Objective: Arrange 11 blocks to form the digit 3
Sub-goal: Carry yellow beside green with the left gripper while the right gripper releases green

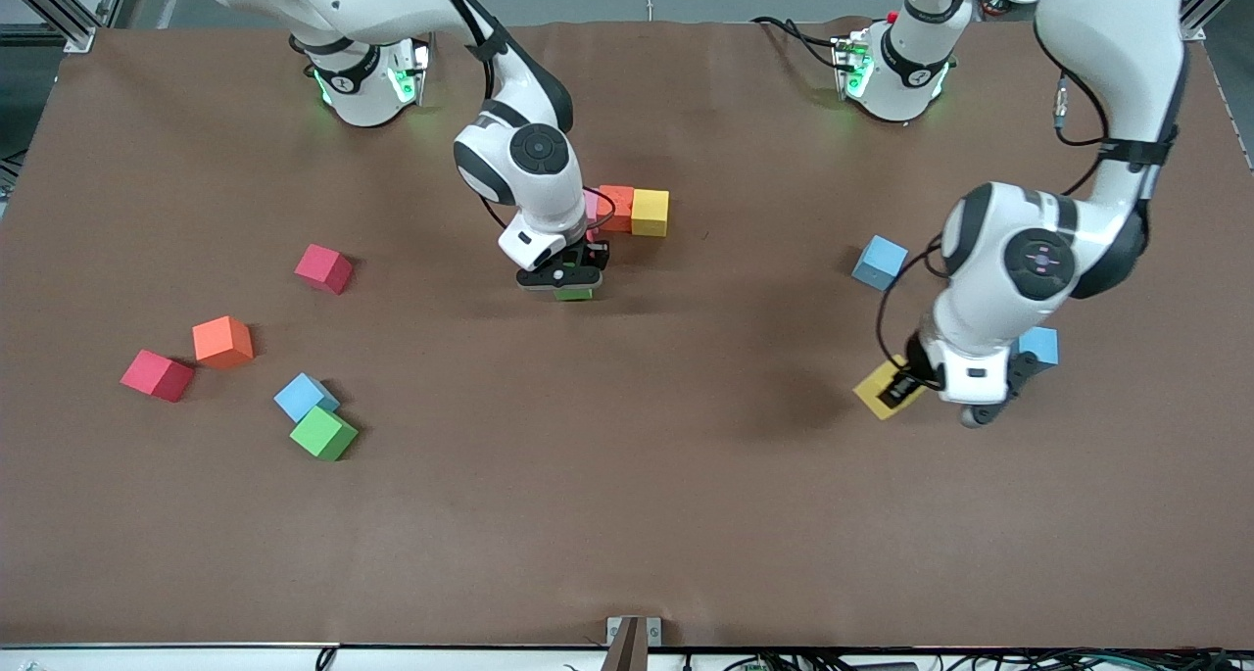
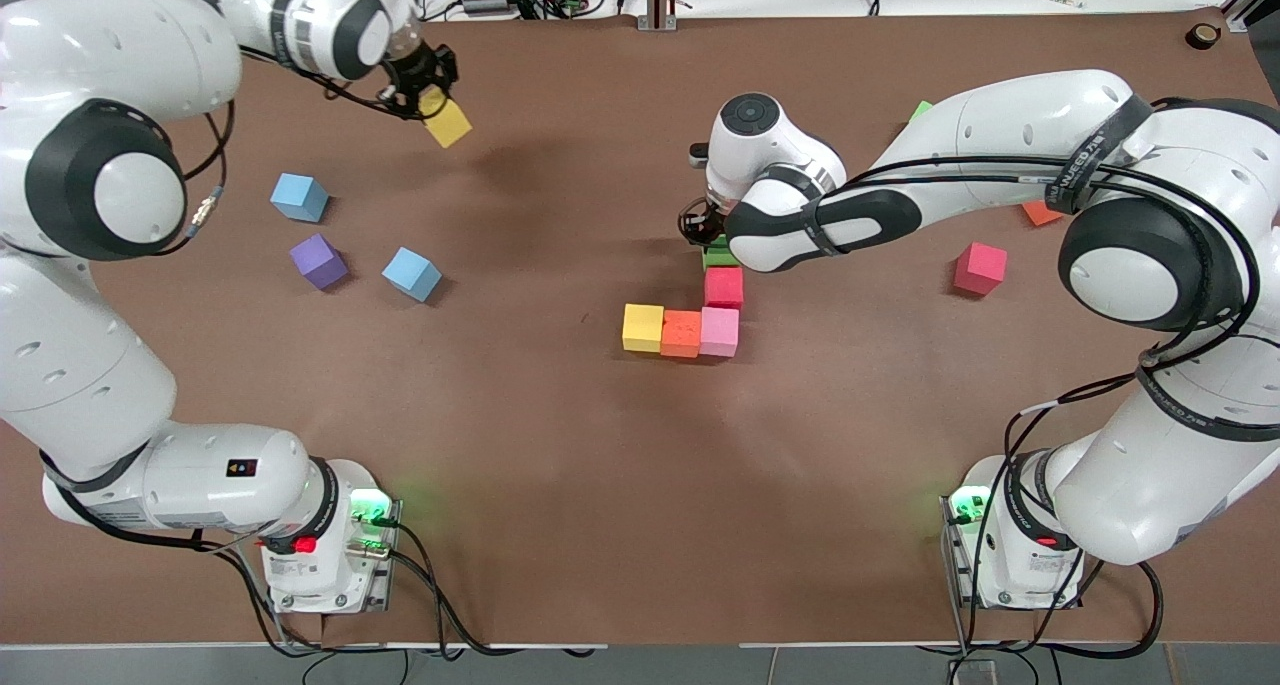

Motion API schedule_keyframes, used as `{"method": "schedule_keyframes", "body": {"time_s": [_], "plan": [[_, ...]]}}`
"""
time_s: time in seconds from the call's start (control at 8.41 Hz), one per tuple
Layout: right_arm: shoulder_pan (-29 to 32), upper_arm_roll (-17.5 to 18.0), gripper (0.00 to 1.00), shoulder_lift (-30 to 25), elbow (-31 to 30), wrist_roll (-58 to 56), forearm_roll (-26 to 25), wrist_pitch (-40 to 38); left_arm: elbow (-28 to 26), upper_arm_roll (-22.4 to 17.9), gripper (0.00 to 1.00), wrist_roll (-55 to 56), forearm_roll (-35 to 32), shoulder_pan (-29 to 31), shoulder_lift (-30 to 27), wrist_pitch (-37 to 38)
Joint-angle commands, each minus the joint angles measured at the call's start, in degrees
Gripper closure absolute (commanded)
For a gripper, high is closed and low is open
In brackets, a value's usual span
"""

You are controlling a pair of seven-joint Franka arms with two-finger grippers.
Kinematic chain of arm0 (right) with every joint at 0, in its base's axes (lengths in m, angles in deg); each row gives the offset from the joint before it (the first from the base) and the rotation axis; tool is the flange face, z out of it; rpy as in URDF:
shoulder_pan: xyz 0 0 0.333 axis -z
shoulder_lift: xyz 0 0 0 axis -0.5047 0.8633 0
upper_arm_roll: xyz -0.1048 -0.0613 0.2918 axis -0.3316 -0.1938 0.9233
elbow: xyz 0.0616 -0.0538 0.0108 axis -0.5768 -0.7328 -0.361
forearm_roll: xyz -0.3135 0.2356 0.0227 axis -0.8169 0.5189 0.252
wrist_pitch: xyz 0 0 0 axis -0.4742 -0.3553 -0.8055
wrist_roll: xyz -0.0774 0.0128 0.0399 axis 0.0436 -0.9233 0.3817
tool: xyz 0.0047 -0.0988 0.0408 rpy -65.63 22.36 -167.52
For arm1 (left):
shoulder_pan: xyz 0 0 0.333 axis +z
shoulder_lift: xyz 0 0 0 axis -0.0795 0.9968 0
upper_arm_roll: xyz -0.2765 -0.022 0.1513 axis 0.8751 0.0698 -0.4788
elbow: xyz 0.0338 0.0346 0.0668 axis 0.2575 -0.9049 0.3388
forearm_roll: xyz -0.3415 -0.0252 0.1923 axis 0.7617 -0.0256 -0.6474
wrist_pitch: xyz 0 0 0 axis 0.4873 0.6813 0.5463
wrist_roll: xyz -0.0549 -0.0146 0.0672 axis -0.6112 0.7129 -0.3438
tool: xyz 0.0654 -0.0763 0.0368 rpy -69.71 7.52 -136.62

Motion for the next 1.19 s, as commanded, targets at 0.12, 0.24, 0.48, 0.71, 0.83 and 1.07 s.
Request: {"method": "schedule_keyframes", "body": {"time_s": [0.12, 0.24, 0.48, 0.71, 0.83, 1.07], "plan": [[-0.5, -0.5, 0.56, -1.4, -1.7, 1.8, -1.8, 0.9, 1.7, -0.3, 0.73, 13.6, 0.1, -6.2, 0.4, 1.4], [-0.5, -0.5, 0.55, -1.4, -1.8, 1.8, -2.1, 0.9, 1.6, -0.3, 0.73, 19.1, -0.1, -8.4, 0.5, 1.4], [-0.5, -0.5, 0.51, -1.3, -1.7, 1.8, -2.4, 0.9, 1.6, -0.4, 0.73, 29.4, -0.3, -12.6, 1.2, 1.5], [-0.2, -0.5, 0.39, -1.0, -1.7, 1.8, -3.2, 1.0, 1.6, -0.3, 0.74, 34.9, -0.2, -13.7, 1.2, 7.1], [-0.1, -0.5, 0.27, -0.6, -1.6, 1.8, -3.6, 1.1, 1.7, -0.3, 0.74, 37.7, 0.0, -14.7, 1.2, 10.2], [-0.1, -0.6, 0.17, -0.3, -1.6, 1.9, -4.1, 1.1, 2.3, -0.3, 0.73, 43.5, 0.0, -16.6, 2.1, 11.6]]}}
